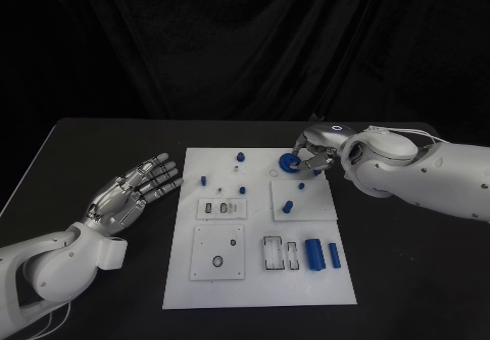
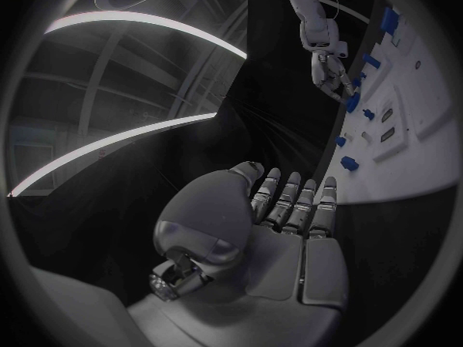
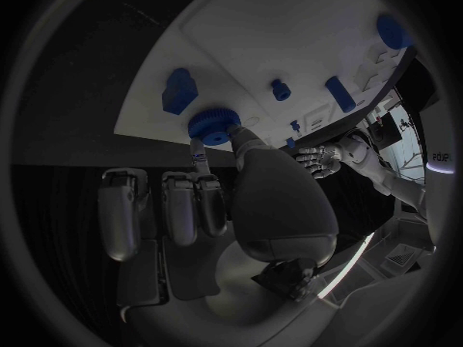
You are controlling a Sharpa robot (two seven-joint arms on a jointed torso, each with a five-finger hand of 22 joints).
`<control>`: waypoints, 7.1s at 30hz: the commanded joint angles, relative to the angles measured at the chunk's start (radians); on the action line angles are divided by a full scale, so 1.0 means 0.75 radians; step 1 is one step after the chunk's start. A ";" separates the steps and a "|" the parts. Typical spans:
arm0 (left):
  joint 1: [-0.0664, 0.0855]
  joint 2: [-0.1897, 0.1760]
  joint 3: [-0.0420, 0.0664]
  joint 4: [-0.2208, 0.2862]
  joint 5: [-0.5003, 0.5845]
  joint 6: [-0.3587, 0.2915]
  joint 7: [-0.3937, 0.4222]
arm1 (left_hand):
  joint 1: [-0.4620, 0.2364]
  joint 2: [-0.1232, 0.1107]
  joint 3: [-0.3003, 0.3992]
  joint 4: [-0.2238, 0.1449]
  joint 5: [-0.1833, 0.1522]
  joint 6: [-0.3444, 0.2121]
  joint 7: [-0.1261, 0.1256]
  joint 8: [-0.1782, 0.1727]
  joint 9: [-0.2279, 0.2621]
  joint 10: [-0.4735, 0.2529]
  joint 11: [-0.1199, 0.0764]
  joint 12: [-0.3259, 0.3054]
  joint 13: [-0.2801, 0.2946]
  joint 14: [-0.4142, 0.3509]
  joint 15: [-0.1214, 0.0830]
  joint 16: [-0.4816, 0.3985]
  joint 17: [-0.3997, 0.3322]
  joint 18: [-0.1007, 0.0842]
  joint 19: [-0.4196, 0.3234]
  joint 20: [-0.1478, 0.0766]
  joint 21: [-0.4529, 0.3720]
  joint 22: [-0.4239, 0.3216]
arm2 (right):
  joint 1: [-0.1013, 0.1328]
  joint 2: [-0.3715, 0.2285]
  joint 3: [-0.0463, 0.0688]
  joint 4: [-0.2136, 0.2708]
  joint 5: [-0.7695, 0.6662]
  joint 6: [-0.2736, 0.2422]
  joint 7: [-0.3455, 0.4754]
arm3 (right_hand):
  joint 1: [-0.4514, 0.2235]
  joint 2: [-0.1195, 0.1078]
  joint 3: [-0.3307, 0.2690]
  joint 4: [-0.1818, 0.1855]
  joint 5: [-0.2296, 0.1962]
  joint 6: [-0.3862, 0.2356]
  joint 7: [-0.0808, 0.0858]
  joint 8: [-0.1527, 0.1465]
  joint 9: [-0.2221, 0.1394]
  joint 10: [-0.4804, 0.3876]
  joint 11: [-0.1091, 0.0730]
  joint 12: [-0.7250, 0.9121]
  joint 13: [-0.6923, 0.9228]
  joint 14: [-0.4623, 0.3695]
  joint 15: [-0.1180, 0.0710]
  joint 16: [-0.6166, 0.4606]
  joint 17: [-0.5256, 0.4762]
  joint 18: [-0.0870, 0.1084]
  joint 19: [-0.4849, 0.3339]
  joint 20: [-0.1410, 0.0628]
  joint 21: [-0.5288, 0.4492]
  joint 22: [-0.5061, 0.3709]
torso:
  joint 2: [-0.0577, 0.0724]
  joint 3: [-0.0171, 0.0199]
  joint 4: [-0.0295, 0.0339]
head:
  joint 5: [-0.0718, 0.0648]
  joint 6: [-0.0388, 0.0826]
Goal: Assemble the parts on the task board
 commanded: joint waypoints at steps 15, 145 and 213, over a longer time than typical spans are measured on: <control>0.002 0.007 -0.003 -0.003 -0.002 0.027 0.170 | -0.016 -0.005 0.010 0.000 0.005 -0.002 0.009 0.004 0.000 -0.001 0.010 0.005 0.001 -0.002 0.008 0.003 -0.002 -0.027 -0.005 0.001 -0.008 -0.002 | -0.018 0.011 -0.005 -0.006 -0.050 0.077 -0.084 | 0.049 -0.014 0.031 -0.057 -0.017 -0.012 0.003 -0.015 0.022 0.139 -0.010 0.004 0.351 0.142 -0.008 0.003 0.351 0.008 0.041 -0.010 -0.024 0.242 | 0.000 -0.0009 0.0003 | -0.003 -0.001; 0.002 0.011 -0.010 -0.020 -0.002 0.046 0.145 | -0.035 -0.015 0.035 -0.013 0.003 0.005 0.016 0.006 0.001 0.002 0.019 0.021 0.003 0.000 0.015 0.010 -0.002 -0.034 -0.003 0.001 -0.006 -0.002 | -0.032 0.039 -0.005 0.011 -0.190 -0.101 -0.061 | 0.107 -0.008 0.095 -0.150 0.127 0.104 -0.032 0.047 0.078 0.139 -0.032 0.004 0.351 0.142 -0.024 0.003 0.351 0.008 0.044 -0.024 -0.037 0.261 | 0.000 -0.0008 0.0000 | 0.006 -0.020; 0.002 0.006 -0.010 -0.009 -0.002 0.032 0.150 | -0.046 -0.018 0.048 -0.019 0.003 0.013 0.018 0.010 0.002 0.007 0.022 0.032 0.005 -0.003 0.013 0.011 -0.003 -0.035 -0.006 -0.001 -0.008 -0.003 | -0.008 0.346 -0.004 -0.025 -0.174 -0.032 0.022 | 0.056 -0.021 0.121 -0.159 0.097 -0.072 0.032 -0.080 0.094 0.139 0.018 0.004 0.351 0.142 0.019 0.003 0.351 0.014 0.029 0.013 -0.060 0.255 | 0.000 -0.0006 0.0006 | -0.005 0.003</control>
